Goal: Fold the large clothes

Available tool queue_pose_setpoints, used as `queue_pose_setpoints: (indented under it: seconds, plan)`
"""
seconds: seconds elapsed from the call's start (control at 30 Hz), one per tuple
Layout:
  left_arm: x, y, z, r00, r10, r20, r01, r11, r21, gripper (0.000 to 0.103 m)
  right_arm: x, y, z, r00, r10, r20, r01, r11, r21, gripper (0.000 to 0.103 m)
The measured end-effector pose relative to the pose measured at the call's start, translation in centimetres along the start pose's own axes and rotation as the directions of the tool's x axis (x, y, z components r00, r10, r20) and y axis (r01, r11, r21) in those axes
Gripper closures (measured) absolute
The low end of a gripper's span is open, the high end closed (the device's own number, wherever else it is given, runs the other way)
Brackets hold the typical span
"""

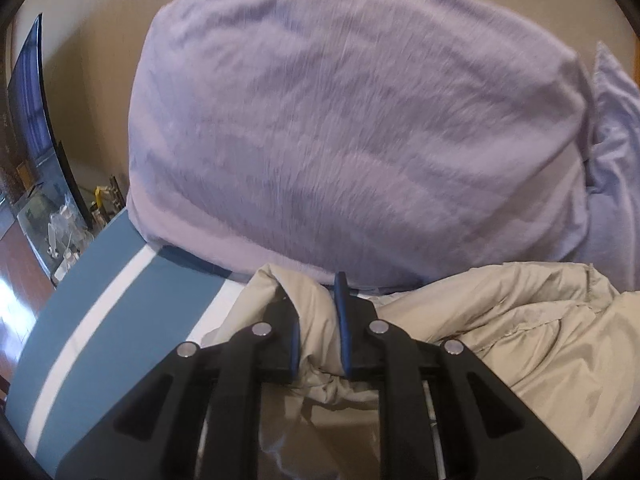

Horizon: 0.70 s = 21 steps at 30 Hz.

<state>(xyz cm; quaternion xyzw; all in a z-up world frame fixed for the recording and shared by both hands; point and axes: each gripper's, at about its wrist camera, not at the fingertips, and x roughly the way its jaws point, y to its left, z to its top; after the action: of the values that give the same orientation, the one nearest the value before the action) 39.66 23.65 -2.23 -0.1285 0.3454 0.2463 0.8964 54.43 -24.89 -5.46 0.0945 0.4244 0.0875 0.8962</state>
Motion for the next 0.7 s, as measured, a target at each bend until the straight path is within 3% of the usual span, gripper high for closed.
queue_pose_setpoints:
  seconds: [0.13, 0.23, 0.27, 0.3, 0.37, 0.4, 0.53, 0.7]
  plan:
    - [1.9, 0.1, -0.4, 1.000, 0.022, -0.022, -0.022, 0.999, -0.032, 0.082, 1.7, -0.6, -0.4, 0.999, 0.002, -0.053, -0.001, 1.000, 0.026, 0.083]
    - [2.6, 0.0, -0.6, 0.999, 0.030, -0.035, -0.031, 0.999, -0.044, 0.073, 2.1, -1.0, -0.5, 0.996, 0.017, -0.089, -0.013, 0.999, 0.044, 0.075]
    - [2.6, 0.0, -0.6, 0.999, 0.026, -0.037, -0.027, 0.999, -0.043, 0.066, 1.8, -1.2, -0.4, 0.996, 0.017, -0.093, -0.012, 0.999, 0.050, 0.073]
    - [2.3, 0.1, -0.6, 0.999, 0.021, -0.032, -0.022, 0.999, -0.042, 0.059, 1.5, -1.3, -0.4, 0.996, 0.011, -0.092, -0.006, 0.999, 0.052, 0.065]
    - [1.5, 0.4, -0.5, 0.999, 0.045, -0.008, -0.045, 0.998, -0.043, 0.026, -0.2, -1.8, -0.2, 0.998, -0.005, -0.062, 0.008, 0.998, 0.057, 0.041]
    - [0.5, 0.7, -0.4, 0.998, 0.060, 0.025, -0.059, 0.997, -0.044, 0.022, -1.1, -1.8, -0.1, 0.999, -0.010, -0.044, 0.012, 0.998, 0.058, 0.037]
    - [-2.1, 1.4, 0.1, 0.998, 0.037, 0.052, -0.036, 0.999, -0.029, 0.021, -4.8, -1.6, -0.1, 1.000, 0.008, 0.004, -0.008, 0.999, 0.040, 0.036]
    - [-5.1, -0.2, -0.6, 0.998, -0.058, 0.025, 0.058, 0.998, -0.009, 0.021, -7.8, 3.2, -1.2, 0.995, 0.102, -0.006, -0.102, 0.993, -0.056, 0.036]
